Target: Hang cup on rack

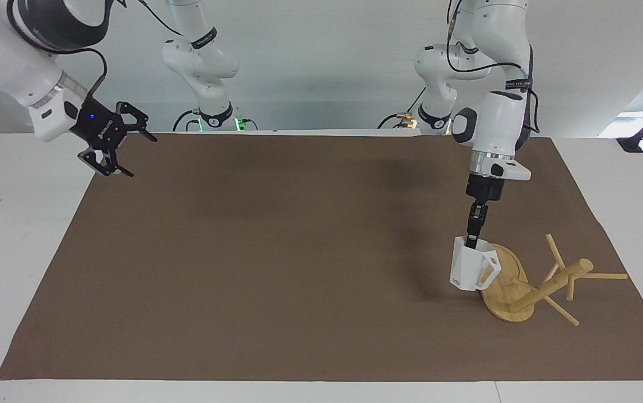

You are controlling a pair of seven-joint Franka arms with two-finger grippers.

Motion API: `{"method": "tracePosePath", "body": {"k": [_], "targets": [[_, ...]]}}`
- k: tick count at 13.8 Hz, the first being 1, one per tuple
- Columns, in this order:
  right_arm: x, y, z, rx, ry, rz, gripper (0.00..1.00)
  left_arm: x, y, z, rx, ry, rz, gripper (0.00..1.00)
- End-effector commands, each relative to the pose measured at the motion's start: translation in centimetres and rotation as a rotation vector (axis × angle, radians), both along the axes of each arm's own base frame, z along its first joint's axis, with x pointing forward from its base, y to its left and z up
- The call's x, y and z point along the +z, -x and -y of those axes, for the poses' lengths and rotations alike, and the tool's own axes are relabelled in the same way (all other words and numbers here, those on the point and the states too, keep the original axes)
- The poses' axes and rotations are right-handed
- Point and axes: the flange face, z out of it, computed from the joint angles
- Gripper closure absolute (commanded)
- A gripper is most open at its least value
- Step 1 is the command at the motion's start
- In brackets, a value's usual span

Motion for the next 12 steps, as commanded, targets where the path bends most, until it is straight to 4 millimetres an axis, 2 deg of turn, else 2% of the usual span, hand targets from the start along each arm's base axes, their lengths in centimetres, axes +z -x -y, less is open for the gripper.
{"method": "tracePosePath", "body": {"k": [1, 3, 5, 8, 9, 10, 12], "targets": [[2.5, 0.0, -2.1, -0.252, 0.177, -0.112, 0.00, 0.4, -2.0, -1.3, 0.041, 0.022, 0.027, 1.00], [2.5, 0.2, -3.2, -0.461, 0.289, -0.155, 0.00, -0.3, -2.6, -2.1, 0.057, 0.021, 0.017, 1.00], [2.5, -0.4, -6.2, -0.713, 0.381, -0.124, 0.00, -0.4, -2.6, -2.5, 0.068, 0.026, 0.014, 1.00], [2.7, -0.9, -5.4, -0.779, 0.344, -0.146, 0.00, -0.9, -2.5, -2.9, 0.079, 0.030, -0.004, 1.00], [2.2, -1.3, -4.7, -0.790, 0.349, -0.156, 0.00, -0.9, -2.5, -3.1, 0.082, 0.030, -0.007, 1.00], [2.0, -1.4, -3.2, -0.818, 0.350, -0.165, 0.00, -1.1, -2.7, -4.4, 0.104, 0.029, -0.019, 0.99], [1.7, -1.5, -2.6, -0.822, 0.407, -0.157, 0.00, -1.3, -2.8, -5.3, 0.114, 0.026, -0.044, 0.96]]}}
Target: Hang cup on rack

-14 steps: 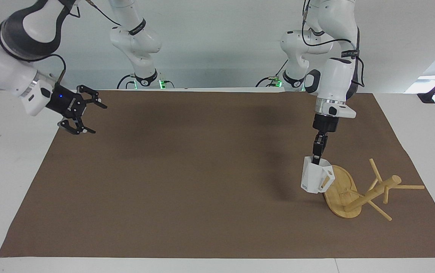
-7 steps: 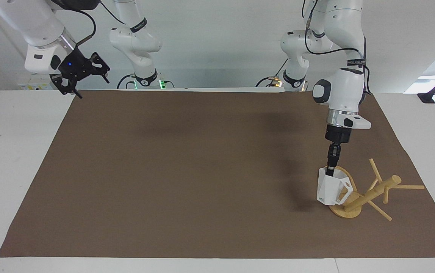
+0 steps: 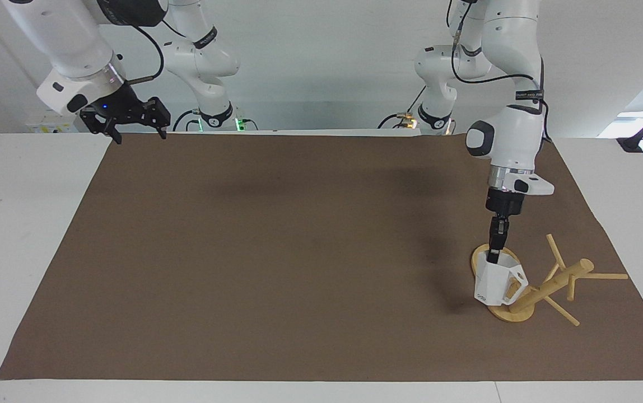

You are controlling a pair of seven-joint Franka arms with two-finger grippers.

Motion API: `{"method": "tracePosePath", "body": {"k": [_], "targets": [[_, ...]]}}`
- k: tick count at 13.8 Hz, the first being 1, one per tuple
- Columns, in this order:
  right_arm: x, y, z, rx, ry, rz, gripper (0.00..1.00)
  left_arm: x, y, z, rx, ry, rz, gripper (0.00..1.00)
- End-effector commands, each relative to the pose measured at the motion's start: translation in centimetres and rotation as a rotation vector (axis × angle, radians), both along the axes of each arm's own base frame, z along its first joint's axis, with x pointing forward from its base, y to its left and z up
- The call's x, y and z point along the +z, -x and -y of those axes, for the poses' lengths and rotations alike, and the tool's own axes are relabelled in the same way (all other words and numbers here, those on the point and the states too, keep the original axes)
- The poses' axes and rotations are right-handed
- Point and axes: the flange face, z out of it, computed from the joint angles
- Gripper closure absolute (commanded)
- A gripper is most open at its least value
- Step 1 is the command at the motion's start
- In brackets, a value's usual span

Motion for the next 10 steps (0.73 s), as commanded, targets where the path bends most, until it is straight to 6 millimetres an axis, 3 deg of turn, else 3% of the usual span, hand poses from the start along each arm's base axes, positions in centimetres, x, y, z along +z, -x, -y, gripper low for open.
{"method": "tracePosePath", "body": {"k": [1, 2, 3, 5, 6, 7, 10], "targets": [[0.1, -0.7, 0.8, -0.013, 0.076, -0.003, 0.00, 0.2, -0.4, -1.7, 0.034, 0.010, -0.012, 0.96], [0.0, -0.7, 0.9, -0.014, 0.081, -0.002, 0.00, 0.2, -0.4, -1.9, 0.035, 0.009, -0.013, 0.96], [-0.1, -0.6, 1.3, -0.022, 0.078, -0.008, 0.00, 0.2, -0.5, -2.2, 0.038, 0.008, -0.014, 0.89], [-0.3, -0.6, 1.7, -0.036, 0.063, -0.011, 0.00, 0.3, -0.8, -2.1, 0.033, 0.010, -0.037, 0.23], [-0.4, -0.5, 1.6, -0.039, 0.064, -0.014, 0.00, 0.9, -1.1, -2.0, 0.035, 0.018, -0.042, 0.06], [-0.4, -0.4, 2.1, -0.050, 0.059, -0.015, 0.00, 1.1, -1.2, -1.5, 0.019, 0.022, -0.083, 0.00], [-0.7, -0.3, 2.2, -0.057, 0.041, -0.016, 0.00, 3.7, -2.5, -1.1, -0.052, 0.015, -0.243, 0.00]]}}
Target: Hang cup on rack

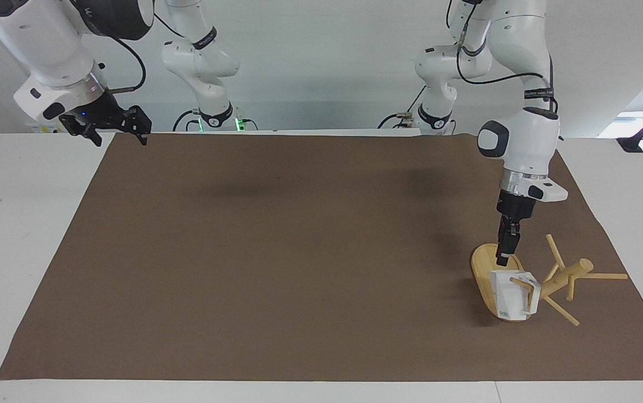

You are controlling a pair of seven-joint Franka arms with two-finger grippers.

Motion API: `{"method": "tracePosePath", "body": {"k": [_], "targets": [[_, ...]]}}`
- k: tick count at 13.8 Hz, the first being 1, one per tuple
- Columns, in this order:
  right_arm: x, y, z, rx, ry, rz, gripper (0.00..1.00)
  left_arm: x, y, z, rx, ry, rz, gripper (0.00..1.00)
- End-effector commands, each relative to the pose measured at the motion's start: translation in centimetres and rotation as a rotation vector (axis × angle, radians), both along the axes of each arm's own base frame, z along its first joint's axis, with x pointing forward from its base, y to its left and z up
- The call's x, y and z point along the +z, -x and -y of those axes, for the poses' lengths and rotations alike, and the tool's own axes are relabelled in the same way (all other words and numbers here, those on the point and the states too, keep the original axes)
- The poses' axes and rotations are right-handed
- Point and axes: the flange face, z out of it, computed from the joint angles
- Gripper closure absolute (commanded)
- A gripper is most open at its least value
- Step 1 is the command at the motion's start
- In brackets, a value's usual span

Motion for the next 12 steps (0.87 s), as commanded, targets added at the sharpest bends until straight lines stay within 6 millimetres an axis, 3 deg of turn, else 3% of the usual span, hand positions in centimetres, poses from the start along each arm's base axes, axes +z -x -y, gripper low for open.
{"method": "tracePosePath", "body": {"k": [1, 4, 7, 11, 12], "targets": [[0.0, 0.1, 0.5, -0.027, -0.012, 0.000, 0.00, 3.9, -1.4, 0.2, -0.086, -0.016, -0.149, 0.00], [-0.1, -0.1, 0.4, -0.023, -0.012, 0.003, 0.00, 7.8, -0.6, -1.4, -0.210, -0.163, -0.370, 0.00], [-0.1, 0.2, 1.4, -0.034, -0.014, -0.001, 0.00, 12.4, 0.5, -4.0, -0.403, -0.266, -0.448, 0.00], [0.0, 0.3, 1.0, -0.030, -0.015, -0.002, 0.00, 20.0, 1.8, -8.8, -0.804, -0.384, -0.534, 0.00], [-0.1, 0.3, 1.0, -0.033, -0.015, -0.003, 0.00, 20.4, 1.5, -9.4, -0.894, -0.378, -0.545, 0.00]]}}
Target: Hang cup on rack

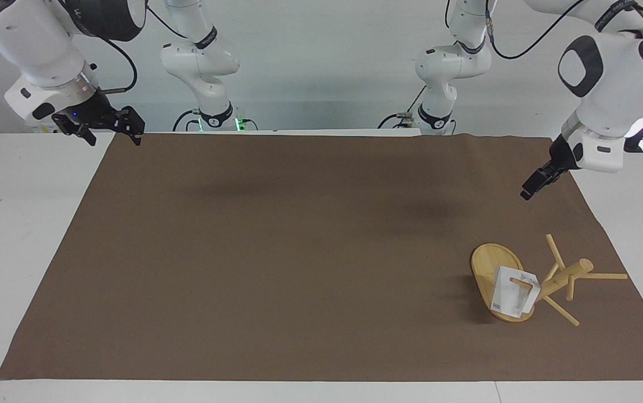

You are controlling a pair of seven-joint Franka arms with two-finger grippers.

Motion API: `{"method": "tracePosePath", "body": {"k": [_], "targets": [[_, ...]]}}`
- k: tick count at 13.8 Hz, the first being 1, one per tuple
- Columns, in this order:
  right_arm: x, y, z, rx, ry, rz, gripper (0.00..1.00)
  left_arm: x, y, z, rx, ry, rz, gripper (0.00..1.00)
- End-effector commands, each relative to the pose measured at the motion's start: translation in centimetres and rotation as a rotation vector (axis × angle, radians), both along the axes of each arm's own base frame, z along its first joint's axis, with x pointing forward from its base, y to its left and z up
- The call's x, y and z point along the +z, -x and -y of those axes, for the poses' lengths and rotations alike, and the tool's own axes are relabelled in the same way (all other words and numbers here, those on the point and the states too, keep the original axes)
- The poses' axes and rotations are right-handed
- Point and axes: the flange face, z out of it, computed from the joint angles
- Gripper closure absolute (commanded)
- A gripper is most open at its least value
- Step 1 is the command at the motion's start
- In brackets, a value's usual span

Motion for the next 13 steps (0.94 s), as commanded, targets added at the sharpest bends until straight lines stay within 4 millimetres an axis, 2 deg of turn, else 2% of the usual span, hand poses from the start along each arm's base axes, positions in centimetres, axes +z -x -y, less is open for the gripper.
{"method": "tracePosePath", "body": {"k": [1, 3, 6, 8, 13], "targets": [[-0.2, 0.2, 0.2, -0.019, -0.014, -0.005, 0.00, 1.8, -0.6, -1.8, -0.219, 0.016, -0.086, 0.00], [-0.5, 0.6, 0.6, -0.025, -0.016, -0.013, 0.00, 1.8, -0.6, -1.6, -0.392, 0.037, -0.100, 0.00], [-0.5, 0.6, 0.8, -0.030, -0.016, -0.011, 0.00, 1.7, -0.9, -0.6, -0.412, 0.035, -0.088, 0.00], [-0.5, 0.5, 0.6, -0.022, -0.017, -0.011, 0.00, 1.6, -0.9, 1.5, -0.448, 0.023, -0.092, 0.00], [-0.4, 0.6, 0.2, -0.013, -0.017, -0.013, 0.00, 1.7, -0.8, 1.3, -0.447, -0.005, -0.098, 0.00]]}}
